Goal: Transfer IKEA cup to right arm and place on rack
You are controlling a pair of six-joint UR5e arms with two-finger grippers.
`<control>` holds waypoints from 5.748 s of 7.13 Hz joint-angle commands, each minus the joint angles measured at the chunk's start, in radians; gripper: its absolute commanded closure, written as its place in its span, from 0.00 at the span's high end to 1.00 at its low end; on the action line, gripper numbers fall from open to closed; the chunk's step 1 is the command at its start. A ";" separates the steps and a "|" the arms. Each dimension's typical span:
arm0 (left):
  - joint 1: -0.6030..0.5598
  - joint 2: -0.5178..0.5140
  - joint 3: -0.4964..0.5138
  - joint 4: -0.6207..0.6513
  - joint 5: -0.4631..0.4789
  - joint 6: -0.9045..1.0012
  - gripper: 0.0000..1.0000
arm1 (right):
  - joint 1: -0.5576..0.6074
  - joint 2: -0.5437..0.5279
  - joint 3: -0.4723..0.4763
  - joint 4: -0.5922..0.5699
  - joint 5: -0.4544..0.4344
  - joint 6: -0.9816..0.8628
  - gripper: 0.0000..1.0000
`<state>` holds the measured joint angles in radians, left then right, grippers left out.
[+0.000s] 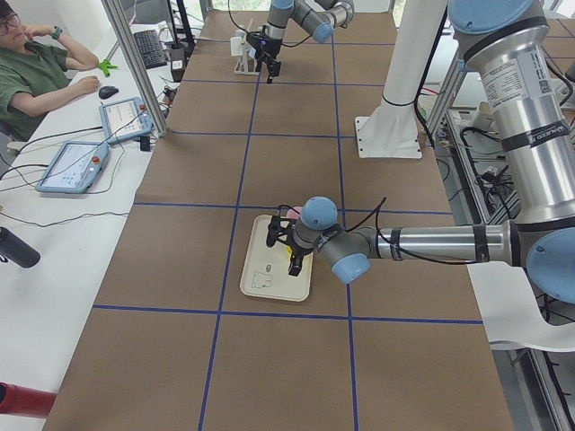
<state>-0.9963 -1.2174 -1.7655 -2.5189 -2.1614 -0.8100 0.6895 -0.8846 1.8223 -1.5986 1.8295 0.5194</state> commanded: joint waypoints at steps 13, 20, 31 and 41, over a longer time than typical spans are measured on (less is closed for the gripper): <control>-0.093 -0.065 -0.005 0.014 -0.003 -0.037 0.00 | 0.004 0.000 -0.002 0.026 -0.022 -0.063 1.00; -0.278 -0.473 -0.101 0.107 -0.431 -0.645 0.00 | -0.071 -0.068 -0.008 0.400 -0.182 -0.068 1.00; -0.041 -0.783 -0.120 0.029 -0.388 -1.207 0.00 | -0.186 -0.091 -0.020 0.986 -0.188 -0.280 0.97; 0.038 -0.818 -0.117 0.029 -0.339 -1.206 0.00 | -0.200 -0.069 -0.011 1.017 -0.210 -0.372 0.96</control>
<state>-0.9607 -2.0349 -1.8822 -2.4896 -2.5013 -2.0162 0.4917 -0.9536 1.8121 -0.5925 1.6205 0.1618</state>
